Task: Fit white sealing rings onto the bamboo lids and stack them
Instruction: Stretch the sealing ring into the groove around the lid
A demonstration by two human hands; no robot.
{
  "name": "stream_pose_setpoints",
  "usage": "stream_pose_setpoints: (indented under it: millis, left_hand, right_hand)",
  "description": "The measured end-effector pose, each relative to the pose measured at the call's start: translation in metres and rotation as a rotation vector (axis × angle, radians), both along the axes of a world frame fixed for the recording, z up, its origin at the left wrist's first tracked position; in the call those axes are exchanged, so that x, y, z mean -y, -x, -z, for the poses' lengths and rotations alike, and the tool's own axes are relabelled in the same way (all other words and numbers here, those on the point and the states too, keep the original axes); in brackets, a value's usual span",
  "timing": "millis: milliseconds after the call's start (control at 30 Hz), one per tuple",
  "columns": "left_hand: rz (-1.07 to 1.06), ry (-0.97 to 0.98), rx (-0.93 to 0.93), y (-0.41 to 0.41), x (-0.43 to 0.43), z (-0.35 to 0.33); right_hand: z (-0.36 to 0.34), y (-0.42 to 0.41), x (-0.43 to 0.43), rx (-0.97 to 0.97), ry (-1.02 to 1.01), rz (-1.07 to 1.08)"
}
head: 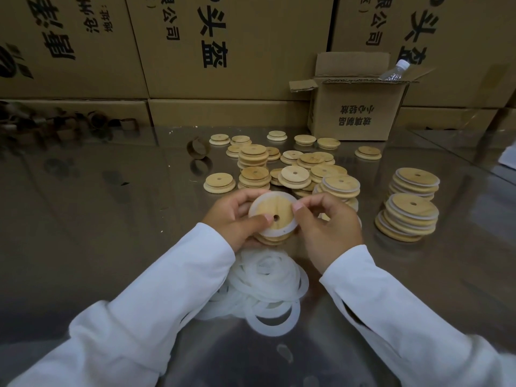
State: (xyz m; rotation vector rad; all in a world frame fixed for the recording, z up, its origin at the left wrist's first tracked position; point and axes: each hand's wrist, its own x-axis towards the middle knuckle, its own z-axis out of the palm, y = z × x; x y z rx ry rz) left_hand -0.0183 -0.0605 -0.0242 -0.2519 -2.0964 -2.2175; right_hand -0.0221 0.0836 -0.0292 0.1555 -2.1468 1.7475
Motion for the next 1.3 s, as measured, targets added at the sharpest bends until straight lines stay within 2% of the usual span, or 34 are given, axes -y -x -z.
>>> stream_pose_setpoints:
  millis: [200,367,567,700,867,1067,1167,1300]
  left_hand:
    - [-0.049,0.134,-0.093,-0.0014,0.0028,-0.0005]
    - [-0.077,0.089,-0.145,-0.0006,0.0039,-0.0008]
    - [-0.082,0.105,-0.181,0.0001,0.0048,-0.0017]
    - [-0.072,0.084,-0.170,-0.0010,0.0036,-0.0019]
    - [-0.078,0.060,-0.144,-0.0015,0.0031,-0.0024]
    - [-0.112,-0.091,-0.047,-0.0012,0.0024,-0.0050]
    - [-0.079,-0.034,-0.011,-0.0018,0.0024,-0.0058]
    - [-0.061,0.107,-0.027,-0.0034,0.0017,-0.0045]
  right_hand:
    - [-0.0018,-0.0053,0.0007,-0.087,-0.157,-0.072]
    - [-0.0017,-0.0077,0.0011,-0.157,-0.190,-0.049]
    - [-0.0034,-0.0054,0.0002,-0.114,-0.197,-0.040]
    - [-0.0048,-0.0040,0.0005,-0.043,-0.103,-0.032]
    - [-0.0050,-0.0049,-0.0008,-0.078,-0.163,-0.071]
    - [-0.0014,-0.0072,0.0011,-0.095,-0.160,-0.058]
    - [-0.0027,-0.0058,-0.0003,-0.106,-0.150,-0.030]
    - [-0.0024,-0.0063,-0.0011,-0.141,-0.271,-0.039]
